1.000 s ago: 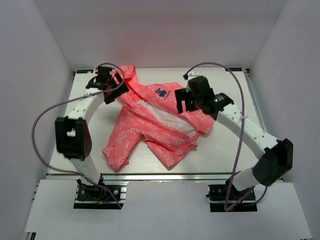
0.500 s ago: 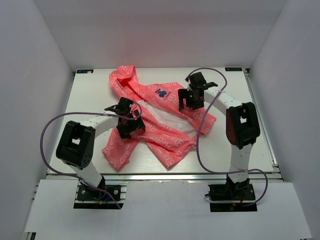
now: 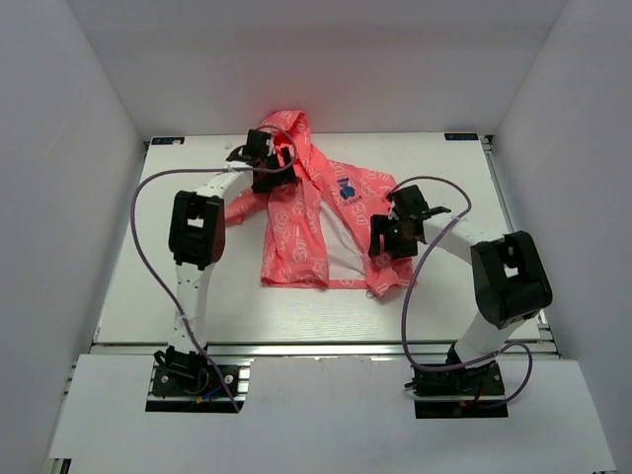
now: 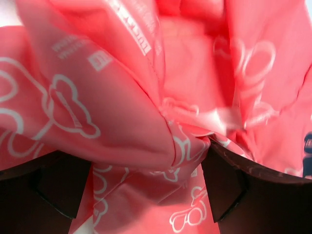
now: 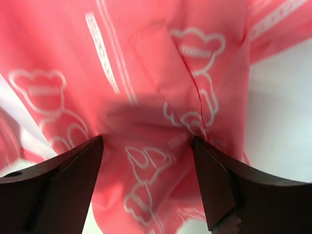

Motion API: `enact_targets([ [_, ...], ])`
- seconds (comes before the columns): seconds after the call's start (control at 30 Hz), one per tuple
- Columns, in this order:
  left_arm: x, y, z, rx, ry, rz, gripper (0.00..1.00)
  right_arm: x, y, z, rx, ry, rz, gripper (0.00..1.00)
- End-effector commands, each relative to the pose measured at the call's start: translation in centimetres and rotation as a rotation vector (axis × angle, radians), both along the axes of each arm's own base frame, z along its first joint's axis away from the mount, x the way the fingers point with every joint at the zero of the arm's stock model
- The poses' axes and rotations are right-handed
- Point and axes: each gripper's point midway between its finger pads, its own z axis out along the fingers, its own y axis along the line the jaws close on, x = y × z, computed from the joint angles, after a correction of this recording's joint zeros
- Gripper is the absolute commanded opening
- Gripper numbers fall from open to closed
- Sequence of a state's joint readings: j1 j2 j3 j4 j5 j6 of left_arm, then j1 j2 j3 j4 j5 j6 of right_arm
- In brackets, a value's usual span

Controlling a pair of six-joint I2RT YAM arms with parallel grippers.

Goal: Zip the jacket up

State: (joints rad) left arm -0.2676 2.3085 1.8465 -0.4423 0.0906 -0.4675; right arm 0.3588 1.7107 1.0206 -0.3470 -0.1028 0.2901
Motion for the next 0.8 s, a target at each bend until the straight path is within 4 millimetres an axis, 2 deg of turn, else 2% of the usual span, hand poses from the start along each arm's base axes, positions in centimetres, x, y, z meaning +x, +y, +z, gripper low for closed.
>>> enact_targets([
  [0.0,2.3,-0.9,1.5,0.038,-0.035,-0.115,0.98,-1.5,-1.8,-0.1,-0.077,0.008,-0.052,0.8],
  [0.07,2.1,-0.7,2.8,0.042,-0.05,-0.108,0.98,-0.2,-3.1,1.3,-0.159,-0.033,-0.063,0.81],
  [0.17,0.1,1.3,5.4,0.082,-0.077,-0.032,0.98,1.3,-3.1,4.2,-0.186,-0.069,-0.058,0.81],
  [0.2,-0.4,2.8,6.1,0.124,-0.089,0.041,0.98,1.3,-3.0,5.0,-0.196,-0.08,-0.046,0.81],
  [0.23,-2.1,4.1,7.4,0.146,-0.087,0.087,0.98,1.4,-2.8,6.6,-0.21,-0.116,-0.041,0.82],
  [0.3,-4.1,6.0,8.9,0.186,-0.077,0.173,0.98,0.7,-2.4,8.5,-0.303,-0.173,-0.011,0.84],
  [0.33,-5.6,6.4,10.5,0.176,-0.087,0.19,0.98,0.2,-2.1,9.7,-0.315,-0.204,-0.006,0.86],
  [0.4,-7.3,6.7,11.5,0.153,-0.082,0.202,0.98,-2.0,-0.7,9.8,-0.326,-0.196,0.06,0.86],
  [0.43,-8.9,6.5,12.2,0.127,-0.076,0.189,0.98,-2.9,-0.1,10.0,-0.317,-0.195,0.079,0.85],
  [0.47,-9.8,6.4,12.4,0.114,-0.068,0.181,0.98,-4.3,0.7,9.1,-0.324,-0.176,0.117,0.85],
  [0.53,-11.7,6.0,12.1,0.074,-0.03,0.16,0.98,-5.9,1.1,8.2,-0.346,-0.155,0.146,0.84],
  [0.57,-13.4,6.0,11.7,0.057,-0.009,0.149,0.98,-6.8,1.8,7.5,-0.347,-0.138,0.169,0.83],
  [0.6,-14.1,5.6,11.6,0.032,-0.007,0.133,0.98,-7.6,1.7,6.7,-0.357,-0.11,0.178,0.82],
  [0.63,-14.9,5.2,11.4,0.009,-0.002,0.113,0.98,-8.1,1.9,5.9,-0.366,-0.088,0.186,0.8],
  [0.67,-16.9,4.4,9.8,-0.033,0.052,0.063,0.98,-8.6,2.1,5.3,-0.372,-0.079,0.197,0.79],
  [0.7,-17.4,4.1,10.6,-0.06,0.025,0.056,0.98,-9.0,2.0,4.4,-0.383,-0.063,0.205,0.78],
  [0.77,-18.9,3.7,10.0,-0.072,0.039,0.037,0.98,-9.2,1.9,3.1,-0.403,-0.039,0.208,0.74],
])
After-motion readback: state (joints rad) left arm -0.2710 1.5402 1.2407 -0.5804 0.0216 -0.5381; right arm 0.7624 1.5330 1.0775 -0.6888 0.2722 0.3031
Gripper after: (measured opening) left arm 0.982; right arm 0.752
